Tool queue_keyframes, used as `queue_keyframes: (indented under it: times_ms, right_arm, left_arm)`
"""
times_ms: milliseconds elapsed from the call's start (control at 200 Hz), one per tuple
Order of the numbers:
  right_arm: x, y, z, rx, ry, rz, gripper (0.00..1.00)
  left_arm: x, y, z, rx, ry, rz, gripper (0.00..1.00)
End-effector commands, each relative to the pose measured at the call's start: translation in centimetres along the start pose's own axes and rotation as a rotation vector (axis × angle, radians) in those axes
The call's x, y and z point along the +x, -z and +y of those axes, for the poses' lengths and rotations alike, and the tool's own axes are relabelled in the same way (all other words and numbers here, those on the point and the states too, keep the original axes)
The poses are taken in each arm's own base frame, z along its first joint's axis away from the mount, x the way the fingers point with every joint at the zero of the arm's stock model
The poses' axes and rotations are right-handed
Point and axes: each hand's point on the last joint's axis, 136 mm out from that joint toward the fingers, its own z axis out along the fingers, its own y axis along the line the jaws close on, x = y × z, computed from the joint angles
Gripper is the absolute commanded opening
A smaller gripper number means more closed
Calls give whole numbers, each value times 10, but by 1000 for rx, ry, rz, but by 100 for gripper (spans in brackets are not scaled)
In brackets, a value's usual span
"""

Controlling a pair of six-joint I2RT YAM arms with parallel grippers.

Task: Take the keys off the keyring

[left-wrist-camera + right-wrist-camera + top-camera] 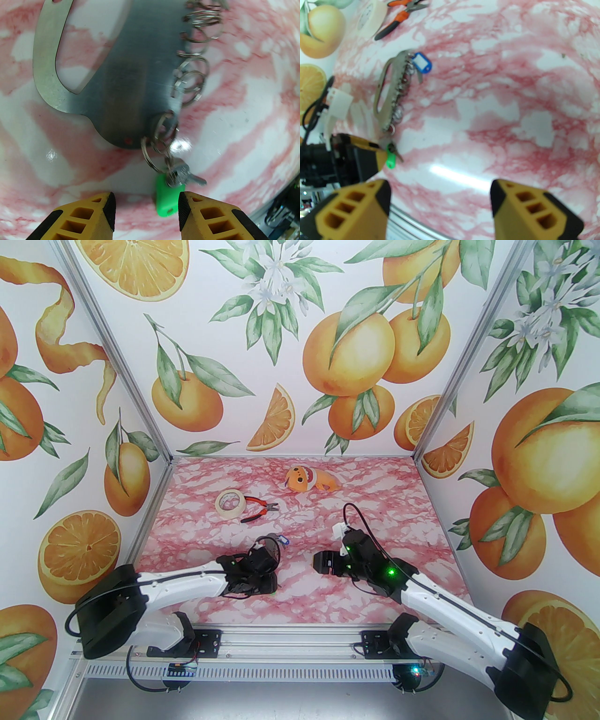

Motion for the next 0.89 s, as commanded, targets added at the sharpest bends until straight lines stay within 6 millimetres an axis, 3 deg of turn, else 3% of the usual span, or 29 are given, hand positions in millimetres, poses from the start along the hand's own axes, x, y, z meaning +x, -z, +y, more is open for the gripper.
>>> queue_keyframes:
  times_ms: [0, 175, 420, 886]
  right_arm:
    - [0, 1, 1, -34, 15, -5, 74]
    - [1, 1, -2, -36, 15, -5, 74]
    - [1, -1, -3, -50, 7, -6, 74]
    - [2, 0, -8, -54, -3, -26, 74]
  left_arm:
    - [-20, 4, -17, 32, 94, -79, 43]
    - [-35, 17, -21, 45, 123, -150, 43]
    - [-37, 15, -18, 42, 158, -153, 33]
    - [-33, 1, -8, -11, 183, -146, 25]
